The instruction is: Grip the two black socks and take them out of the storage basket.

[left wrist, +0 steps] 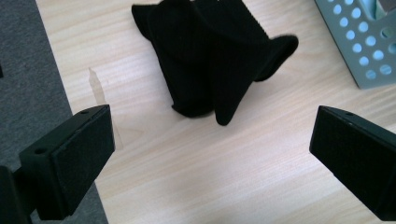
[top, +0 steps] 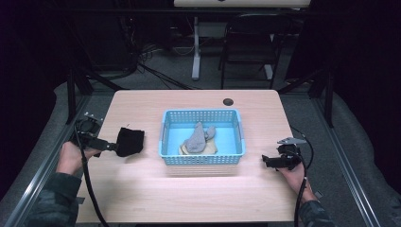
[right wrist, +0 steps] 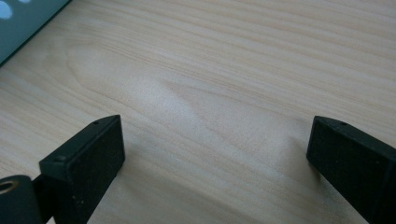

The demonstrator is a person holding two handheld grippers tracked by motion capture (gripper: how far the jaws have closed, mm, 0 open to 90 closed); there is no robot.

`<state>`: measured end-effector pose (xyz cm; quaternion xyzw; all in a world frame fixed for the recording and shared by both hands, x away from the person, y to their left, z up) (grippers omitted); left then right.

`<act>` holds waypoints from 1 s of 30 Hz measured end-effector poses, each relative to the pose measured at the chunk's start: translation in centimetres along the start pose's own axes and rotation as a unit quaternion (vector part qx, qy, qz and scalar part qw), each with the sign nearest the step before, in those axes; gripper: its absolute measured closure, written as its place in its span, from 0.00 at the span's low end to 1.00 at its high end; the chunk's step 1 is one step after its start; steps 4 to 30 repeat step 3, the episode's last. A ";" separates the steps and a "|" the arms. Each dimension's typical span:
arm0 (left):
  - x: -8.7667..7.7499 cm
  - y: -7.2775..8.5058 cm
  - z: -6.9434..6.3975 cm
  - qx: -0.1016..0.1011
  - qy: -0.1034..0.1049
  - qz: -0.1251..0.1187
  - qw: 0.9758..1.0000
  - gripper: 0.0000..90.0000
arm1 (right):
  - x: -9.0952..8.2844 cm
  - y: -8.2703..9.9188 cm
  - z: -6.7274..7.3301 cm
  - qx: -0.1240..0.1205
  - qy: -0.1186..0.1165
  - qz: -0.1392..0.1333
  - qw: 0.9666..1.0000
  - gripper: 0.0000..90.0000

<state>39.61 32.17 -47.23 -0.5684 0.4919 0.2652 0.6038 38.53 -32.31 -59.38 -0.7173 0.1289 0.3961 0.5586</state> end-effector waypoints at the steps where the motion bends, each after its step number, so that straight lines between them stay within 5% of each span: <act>1: 0.2 0.7 0.2 -0.008 0.006 -0.004 1.000 0.00 | 0.0 0.0 0.0 0.000 0.000 0.000 1.000 0.04; 30: 0.4 1.0 0.3 -0.012 0.005 -0.009 1.000 0.00 | 0.0 0.0 0.0 0.000 0.000 0.000 1.000 0.04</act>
Point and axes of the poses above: each handheld gripper's, and its own axes: x roughly forward along the jaws, y roughly out of its underside, z roughly to its left, the point moved 1 cm from there along x, roughly forward along the jaws, and after that the axes turned 6 degrees about -x, right-handed, at the moved point
